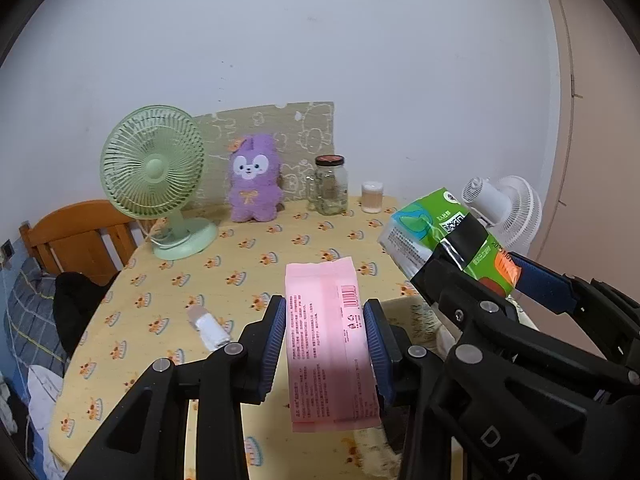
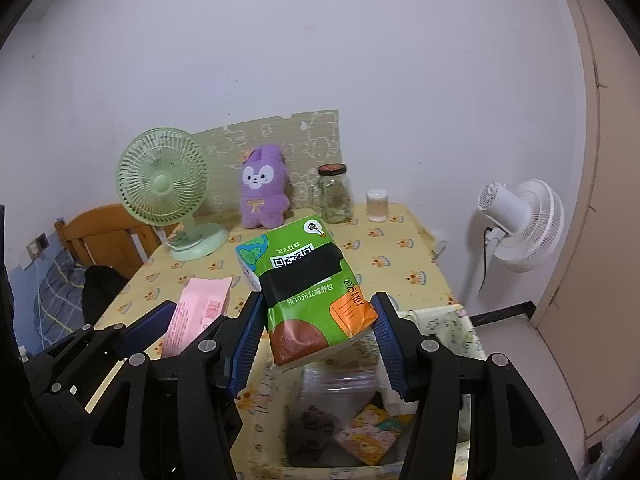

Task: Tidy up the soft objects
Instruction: 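Lift and carry the tissue pack and pink packet toward the gift-paper box with both tools, then open the left tool to drop the pink packet while the right tool releases the tissue pack into the box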

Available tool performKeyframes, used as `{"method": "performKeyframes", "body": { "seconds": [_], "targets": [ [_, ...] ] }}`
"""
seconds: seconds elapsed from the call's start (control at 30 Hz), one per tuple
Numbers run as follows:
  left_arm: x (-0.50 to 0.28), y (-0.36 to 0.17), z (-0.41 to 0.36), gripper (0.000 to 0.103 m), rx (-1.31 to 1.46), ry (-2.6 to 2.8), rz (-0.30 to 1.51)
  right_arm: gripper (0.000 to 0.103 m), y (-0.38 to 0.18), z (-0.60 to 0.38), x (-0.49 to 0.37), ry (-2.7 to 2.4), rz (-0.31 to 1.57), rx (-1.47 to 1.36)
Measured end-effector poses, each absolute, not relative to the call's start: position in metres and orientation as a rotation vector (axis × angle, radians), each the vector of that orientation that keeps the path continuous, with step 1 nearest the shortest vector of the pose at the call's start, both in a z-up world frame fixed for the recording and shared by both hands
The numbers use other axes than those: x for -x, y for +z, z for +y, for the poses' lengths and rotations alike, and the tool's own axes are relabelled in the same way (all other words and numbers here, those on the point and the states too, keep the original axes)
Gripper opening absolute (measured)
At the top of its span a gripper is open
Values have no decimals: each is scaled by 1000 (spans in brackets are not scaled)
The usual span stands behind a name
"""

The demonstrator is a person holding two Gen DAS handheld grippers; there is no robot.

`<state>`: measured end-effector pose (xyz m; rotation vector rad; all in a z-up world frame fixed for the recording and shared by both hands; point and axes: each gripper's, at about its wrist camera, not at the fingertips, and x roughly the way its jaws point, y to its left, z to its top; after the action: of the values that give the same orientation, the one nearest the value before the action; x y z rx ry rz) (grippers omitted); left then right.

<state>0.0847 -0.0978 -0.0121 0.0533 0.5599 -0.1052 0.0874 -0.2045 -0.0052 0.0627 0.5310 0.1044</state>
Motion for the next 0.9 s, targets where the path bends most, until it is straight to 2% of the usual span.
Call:
{"method": "performKeyframes", "body": {
  "seconds": [0.9],
  "targets": [
    [-106,-49,-186,41,-134,-275,669,58,-50,-291,-93,-16,623,-148]
  ]
}}
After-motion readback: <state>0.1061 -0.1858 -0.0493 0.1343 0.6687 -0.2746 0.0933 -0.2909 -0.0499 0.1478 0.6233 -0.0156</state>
